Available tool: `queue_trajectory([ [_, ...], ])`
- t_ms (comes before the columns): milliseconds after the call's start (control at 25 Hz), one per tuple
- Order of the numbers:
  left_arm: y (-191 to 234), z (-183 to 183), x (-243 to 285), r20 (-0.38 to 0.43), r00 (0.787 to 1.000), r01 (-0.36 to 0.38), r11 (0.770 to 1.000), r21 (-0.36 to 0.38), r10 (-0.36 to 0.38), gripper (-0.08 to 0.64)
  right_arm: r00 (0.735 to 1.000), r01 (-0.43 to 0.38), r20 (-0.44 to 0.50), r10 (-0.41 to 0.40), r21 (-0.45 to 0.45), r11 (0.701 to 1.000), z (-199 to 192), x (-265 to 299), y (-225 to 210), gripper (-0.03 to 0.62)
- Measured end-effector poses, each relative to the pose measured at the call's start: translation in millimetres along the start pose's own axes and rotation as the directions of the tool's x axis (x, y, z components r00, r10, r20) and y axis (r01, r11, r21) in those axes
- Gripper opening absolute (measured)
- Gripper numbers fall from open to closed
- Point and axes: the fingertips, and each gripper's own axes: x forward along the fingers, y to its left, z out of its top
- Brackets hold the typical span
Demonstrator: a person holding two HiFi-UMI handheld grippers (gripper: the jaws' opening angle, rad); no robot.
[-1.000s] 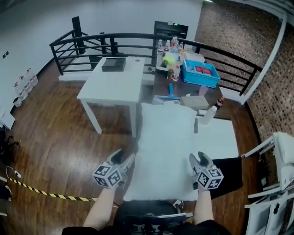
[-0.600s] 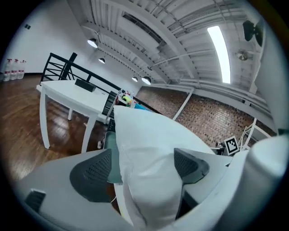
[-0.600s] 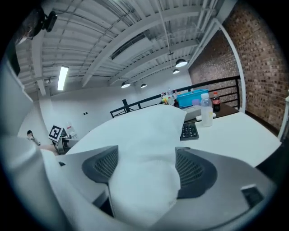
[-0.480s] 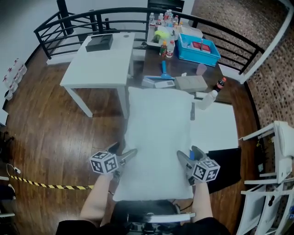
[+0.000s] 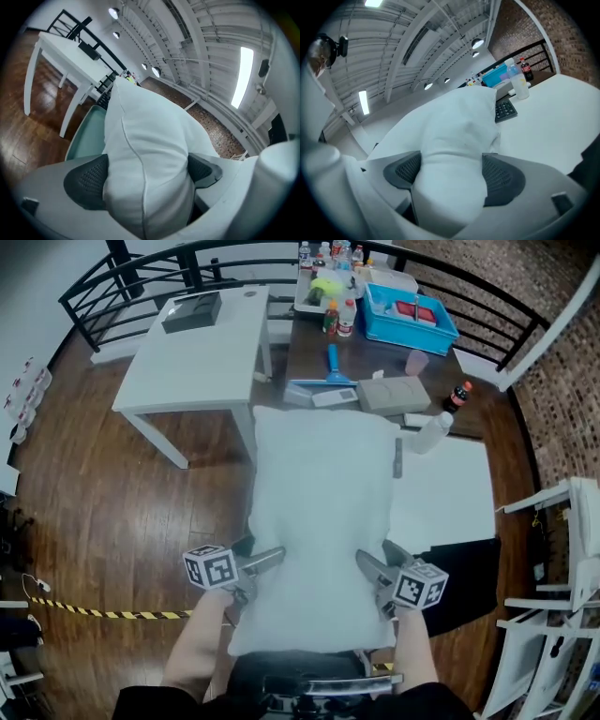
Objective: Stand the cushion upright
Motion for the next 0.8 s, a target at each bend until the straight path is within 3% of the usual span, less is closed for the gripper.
queue_trajectory([
  [200,-10.7,-3.3,13.1,0.009,0.997,0.082,0.994,-0.078,-0.082,0.526,0.996,-0.086,0.001,0.086,0.040,0.995,-7.8,2.3,-13.9,0.391],
  [440,-39.9,-1.8,15.2,0.043,0.973,0.229,0.966,-0.119,-0.226,0.411,0.965,-0.262,0.050,0.259,0.063,0.963,5.8,-10.0,15.6,0.314],
  [520,-55.6,2.9,12.5,0.073,0.962,0.270,0.958,-0.094,-0.264,0.373,0.945,-0.323,0.069,0.319,0.072,0.944,11.4,-14.3,27.1,0.285],
  [640,-82.4,6.8,4.7,0.099,0.949,0.303,0.953,-0.001,-0.301,0.345,0.912,-0.405,0.098,0.397,0.077,0.911,18.7,-21.4,43.7,0.273],
  [800,-115.4,3.9,-19.2,0.122,0.930,0.335,0.936,0.105,-0.346,0.342,0.884,-0.453,0.140,0.447,0.018,0.891,24.2,-39.0,70.6,0.273],
])
